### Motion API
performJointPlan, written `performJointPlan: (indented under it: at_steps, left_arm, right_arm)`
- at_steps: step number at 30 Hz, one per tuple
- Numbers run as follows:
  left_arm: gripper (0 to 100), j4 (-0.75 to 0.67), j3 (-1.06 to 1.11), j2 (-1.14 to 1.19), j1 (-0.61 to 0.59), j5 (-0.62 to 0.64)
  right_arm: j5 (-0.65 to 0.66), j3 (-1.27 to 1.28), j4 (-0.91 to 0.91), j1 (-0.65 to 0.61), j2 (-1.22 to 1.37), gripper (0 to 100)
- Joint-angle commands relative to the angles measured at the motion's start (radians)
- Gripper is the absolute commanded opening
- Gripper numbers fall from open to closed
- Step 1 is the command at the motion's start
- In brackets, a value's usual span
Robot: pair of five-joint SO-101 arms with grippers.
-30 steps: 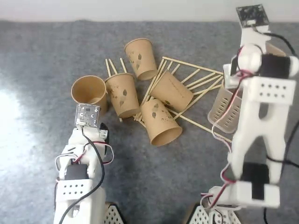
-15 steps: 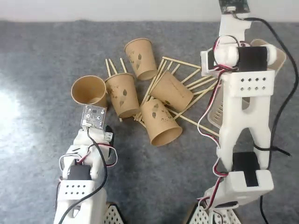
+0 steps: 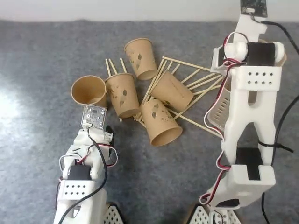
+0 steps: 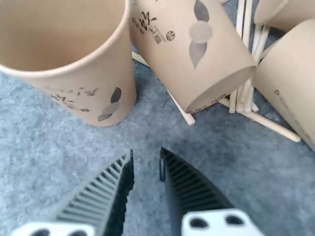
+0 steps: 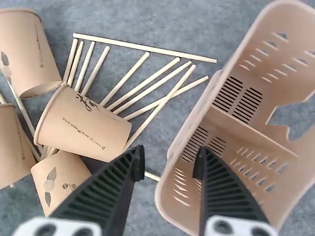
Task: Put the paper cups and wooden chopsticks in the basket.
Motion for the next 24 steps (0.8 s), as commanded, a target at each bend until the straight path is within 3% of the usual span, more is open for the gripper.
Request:
performJointPlan:
  at_steps: [1,9,14,20,24]
  left_arm:
    - [8,-0.028,-0.007,-0.011,0.011,0.002]
    - [8,-0.028,-0.007,-0.011,0.009,0.002]
    - [8,-0.028,-0.007,-0.011,0.009,0.002]
    - [8,-0.028,-0.007,-0.011,0.009,0.002]
    - [8,-0.028,-0.005,-0.011,0.009,0.002]
  right_arm:
    - [-0.015,0.060,0.039,0.008,-0.031,17.3]
    - [-0.008,0.078,0.030,0.028,0.125,16.7]
    - [0.026,0.077,0.025,0.033,0.139,0.0]
    - [0.086,0.078,0.041,0.101,0.076,0.6]
    - [0.310,0.084,0.041,0.209,0.045,0.6]
